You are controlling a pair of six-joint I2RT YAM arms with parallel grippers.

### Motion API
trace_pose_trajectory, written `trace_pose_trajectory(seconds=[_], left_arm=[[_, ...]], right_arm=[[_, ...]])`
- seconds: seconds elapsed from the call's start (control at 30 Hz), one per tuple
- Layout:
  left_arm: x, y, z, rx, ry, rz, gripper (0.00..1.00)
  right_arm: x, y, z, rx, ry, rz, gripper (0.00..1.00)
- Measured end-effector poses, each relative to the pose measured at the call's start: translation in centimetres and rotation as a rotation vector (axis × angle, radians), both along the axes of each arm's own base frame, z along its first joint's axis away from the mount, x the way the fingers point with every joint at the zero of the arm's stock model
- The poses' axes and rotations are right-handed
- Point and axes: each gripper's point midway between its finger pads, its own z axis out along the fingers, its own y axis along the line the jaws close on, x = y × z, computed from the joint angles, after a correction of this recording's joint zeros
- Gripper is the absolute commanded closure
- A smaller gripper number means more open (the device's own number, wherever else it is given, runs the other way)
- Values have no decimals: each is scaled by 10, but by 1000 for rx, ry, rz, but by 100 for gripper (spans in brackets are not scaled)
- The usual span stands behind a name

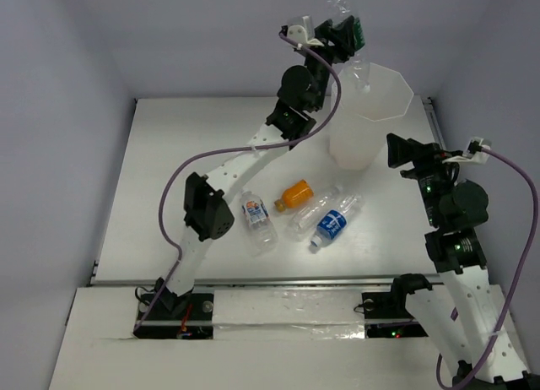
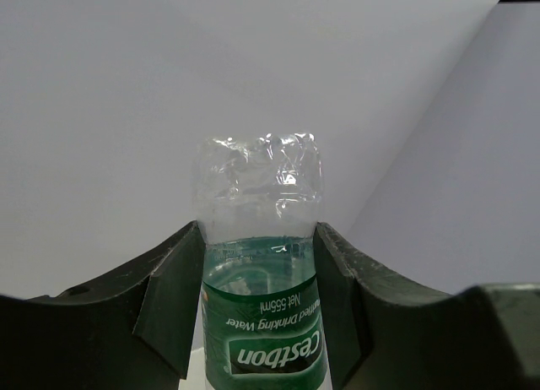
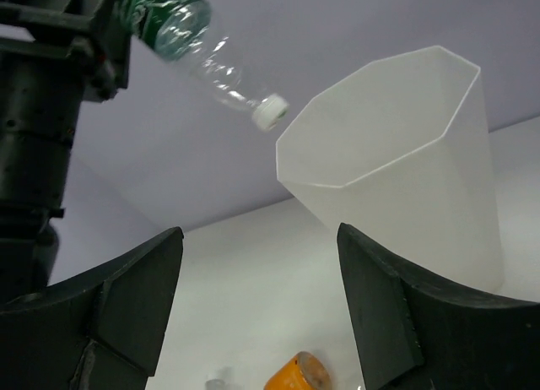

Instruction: Put the plastic bottles in the bin

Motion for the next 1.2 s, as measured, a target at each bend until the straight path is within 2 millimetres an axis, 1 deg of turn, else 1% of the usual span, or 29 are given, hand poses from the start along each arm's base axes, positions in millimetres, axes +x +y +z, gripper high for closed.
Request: trace_pose_trajectory(seconds=[0.03,0.1,0.13,0.17,0.2,0.23,0.33,0.37,0.43,0.47,0.5,0.6,0.63,0.67,0.73,0.77,0.83,0.87,0.93,0.97,1.0,1.03,1.07,1.1,1.13,1.17,1.2], left_arm=[[4,-5,-1,5,-10,11,65],[12,-16,-9,22,-21,30,61],[16,-21,-16,36,-20,40,56],[22,-27,-30,66,-9,51,53],[24,-28,-34,76,-4,57,49],[28,-31,-45,101,7,64,39],[36,-38,-74,167,39,76,27],[38,-40,-82,189,48,80,21],[40,-42,-93,222,56,84,16],[41,-43,-96,234,58,85,12],[41,-44,-97,245,54,88,10],[37,-45,-94,265,35,93,4],[35,-46,-91,274,28,95,3],[33,-45,-88,284,23,96,4],[23,-42,-82,314,23,94,9],[18,-38,-78,327,25,89,16],[-1,-23,-77,367,51,72,24],[-15,-11,-74,373,60,58,40],[-44,19,-79,378,95,43,57],[-63,39,-80,356,100,30,70],[-82,61,-87,333,122,22,78],[-100,81,-95,307,136,10,86],[-116,99,-104,280,151,-2,98],[-130,115,-117,251,176,-12,100],[-140,126,-126,233,188,-20,100],[-148,135,-140,217,209,-31,100],[-154,141,-158,217,242,-40,100]], right_arm=[[-2,1,-2,-1,0,10,21],[-4,4,-9,-6,8,28,21],[-4,6,-11,-9,10,36,21],[-5,7,-13,-12,14,43,21],[-5,8,-14,-13,17,48,21],[-5,8,-14,-14,16,50,21],[-7,9,-14,-18,11,55,21],[-7,9,-14,-19,6,56,21],[-7,9,-16,-22,7,56,23],[-7,9,-18,-24,9,57,25],[-5,10,-21,-27,13,57,27],[0,11,-32,-39,39,61,57],[2,12,-36,-44,51,66,73],[4,14,-39,-48,62,70,79],[10,17,-46,-57,87,84,87],[12,18,-51,-65,103,89,87],[17,19,-63,-80,148,94,89],[19,20,-68,-85,167,95,90],[22,22,-80,-94,211,105,90],[23,24,-88,-96,237,116,90],[23,26,-96,-95,259,131,89],[22,29,-103,-94,276,147,84],[21,32,-113,-86,298,165,80],[19,34,-125,-82,324,180,72],[17,37,-139,-72,357,197,62],[15,39,-155,-60,399,209,32],[13,42,-172,-46,442,221,21]])
